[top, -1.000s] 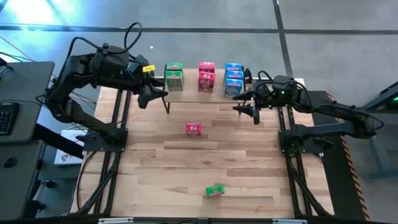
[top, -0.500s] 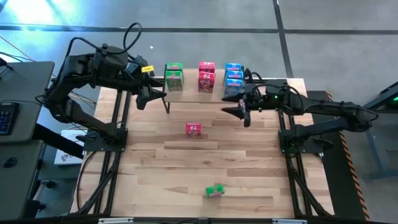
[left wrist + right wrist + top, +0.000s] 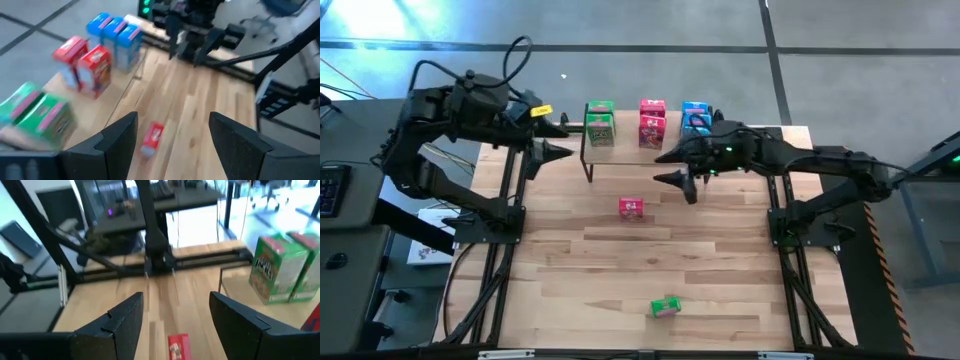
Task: Stack cereal on shelf
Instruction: Put the red cereal box on the shelf aligned with the other red cereal boxes
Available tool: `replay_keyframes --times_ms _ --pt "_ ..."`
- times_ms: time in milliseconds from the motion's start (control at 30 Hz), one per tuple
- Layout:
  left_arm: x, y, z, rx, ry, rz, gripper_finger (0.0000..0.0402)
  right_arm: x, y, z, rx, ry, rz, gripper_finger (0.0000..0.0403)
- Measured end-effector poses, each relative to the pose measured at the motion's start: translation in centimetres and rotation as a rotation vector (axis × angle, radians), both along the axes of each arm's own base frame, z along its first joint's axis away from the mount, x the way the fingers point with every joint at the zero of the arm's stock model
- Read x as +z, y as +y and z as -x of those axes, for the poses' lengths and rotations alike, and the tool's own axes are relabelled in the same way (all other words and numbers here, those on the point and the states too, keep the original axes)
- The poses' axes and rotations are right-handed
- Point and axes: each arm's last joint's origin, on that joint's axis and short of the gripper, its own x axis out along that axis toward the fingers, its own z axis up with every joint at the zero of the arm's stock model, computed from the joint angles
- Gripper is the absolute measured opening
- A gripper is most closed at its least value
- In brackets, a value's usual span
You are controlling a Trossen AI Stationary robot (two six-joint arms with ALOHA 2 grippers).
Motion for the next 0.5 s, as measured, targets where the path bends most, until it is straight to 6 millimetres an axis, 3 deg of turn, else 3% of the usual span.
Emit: replay_keyframes --times_ms 267,500 --pt "-0.2 -0.3 4.0 0.076 0.052 -0.045 0.0237 -1.8 0.7 -3.6 0.057 0.121 0.049 0.0220" --pt "-0.8 -0.7 6.1 0.086 0.044 -0.039 0.0237 -4.5 1.1 -5.8 0.043 0.211 0.064 0.0220"
